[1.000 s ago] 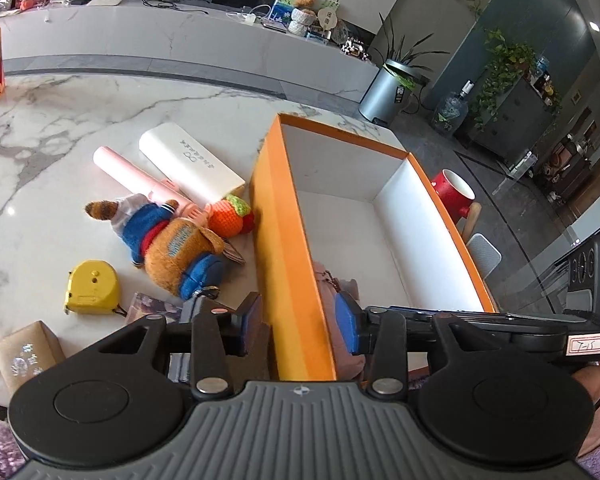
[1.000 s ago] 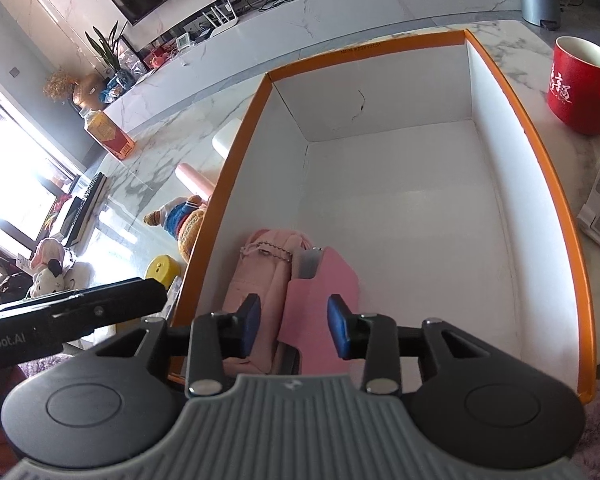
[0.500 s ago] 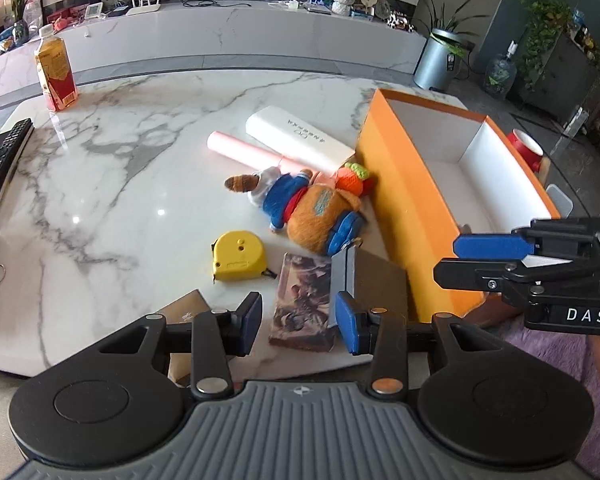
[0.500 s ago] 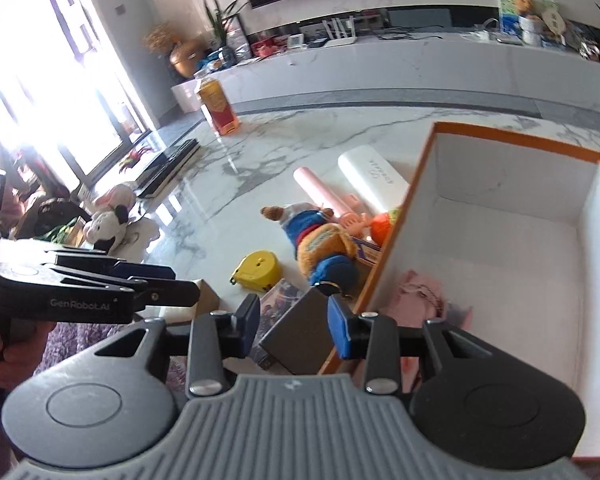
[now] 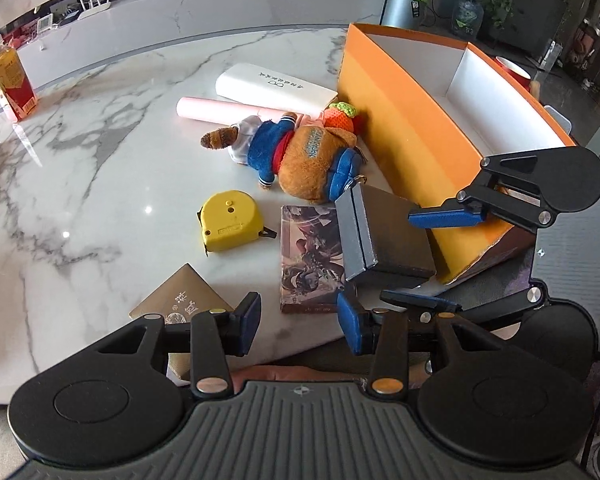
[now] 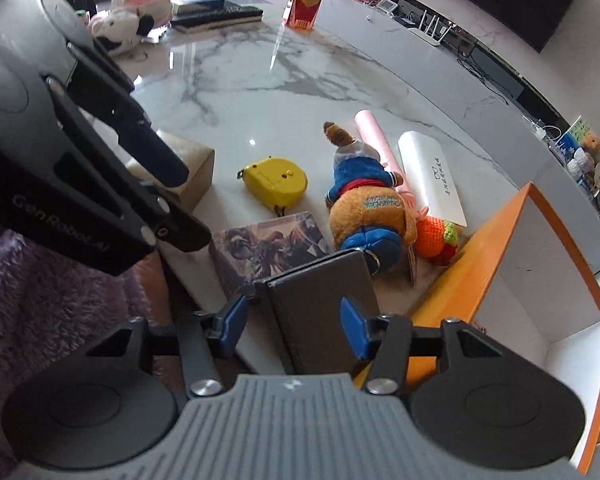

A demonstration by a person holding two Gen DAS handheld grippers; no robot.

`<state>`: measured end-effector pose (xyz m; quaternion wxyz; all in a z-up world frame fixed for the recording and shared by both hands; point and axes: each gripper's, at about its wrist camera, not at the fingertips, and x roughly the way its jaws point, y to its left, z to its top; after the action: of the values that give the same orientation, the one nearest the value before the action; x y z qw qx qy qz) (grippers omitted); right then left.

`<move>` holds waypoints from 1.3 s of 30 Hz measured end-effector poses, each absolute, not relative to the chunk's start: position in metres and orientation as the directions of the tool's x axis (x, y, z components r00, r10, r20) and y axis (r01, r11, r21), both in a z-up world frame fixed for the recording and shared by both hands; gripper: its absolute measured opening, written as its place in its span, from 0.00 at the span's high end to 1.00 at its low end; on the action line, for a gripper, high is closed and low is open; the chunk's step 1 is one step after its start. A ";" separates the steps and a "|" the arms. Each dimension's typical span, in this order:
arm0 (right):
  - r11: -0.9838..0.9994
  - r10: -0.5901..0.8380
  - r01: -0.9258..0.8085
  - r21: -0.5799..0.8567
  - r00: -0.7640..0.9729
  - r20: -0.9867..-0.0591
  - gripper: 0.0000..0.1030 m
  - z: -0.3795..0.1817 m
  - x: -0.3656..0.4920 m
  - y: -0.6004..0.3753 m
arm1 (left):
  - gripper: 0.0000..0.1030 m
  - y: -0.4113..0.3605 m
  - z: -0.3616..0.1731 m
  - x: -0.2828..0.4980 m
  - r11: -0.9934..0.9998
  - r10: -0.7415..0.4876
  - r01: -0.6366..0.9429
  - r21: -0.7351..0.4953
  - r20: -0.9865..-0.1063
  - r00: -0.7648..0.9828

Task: Organize objects
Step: 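Grasp the dark grey box with the right tool while the left tool grasps the picture card, then carry the grey box and picture card with both tools over the shoebox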

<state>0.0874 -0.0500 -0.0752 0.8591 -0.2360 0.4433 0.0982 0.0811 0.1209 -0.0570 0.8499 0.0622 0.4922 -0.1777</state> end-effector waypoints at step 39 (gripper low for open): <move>0.992 0.026 -0.100 -0.077 0.760 -0.650 0.63 0.036 0.063 -0.125 | 0.30 0.077 -0.078 0.114 0.901 -0.191 0.433 0.010 -0.888 0.418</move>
<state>0.0634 -0.1249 0.0357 0.9365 -0.0536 0.3450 0.0336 0.1136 0.0766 -0.0779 0.8336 0.1198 0.5056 -0.1874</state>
